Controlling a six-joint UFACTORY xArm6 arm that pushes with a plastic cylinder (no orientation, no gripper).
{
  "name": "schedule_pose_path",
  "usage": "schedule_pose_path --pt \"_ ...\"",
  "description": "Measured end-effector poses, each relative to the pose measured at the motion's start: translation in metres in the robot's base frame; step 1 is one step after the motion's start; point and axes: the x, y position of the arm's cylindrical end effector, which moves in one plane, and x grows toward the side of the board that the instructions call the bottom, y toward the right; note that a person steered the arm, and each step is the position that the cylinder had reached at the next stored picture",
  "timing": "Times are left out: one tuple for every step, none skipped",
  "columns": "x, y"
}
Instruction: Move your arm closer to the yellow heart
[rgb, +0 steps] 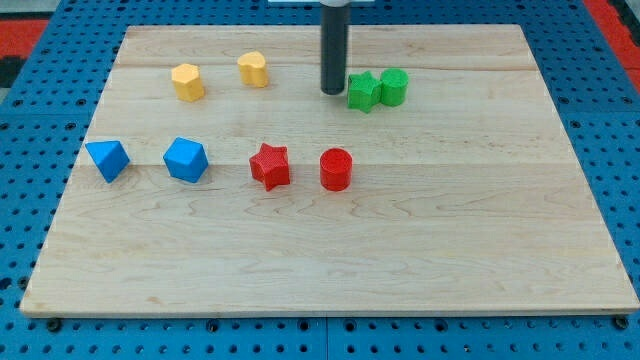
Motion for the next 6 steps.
schedule_pose_path --pt "-0.057 -0.003" --pt "-0.073 -0.025" --pt "-0.065 -0.048" --pt "-0.041 -0.038" --pt "-0.024 -0.037" --pt "-0.042 -0.077"
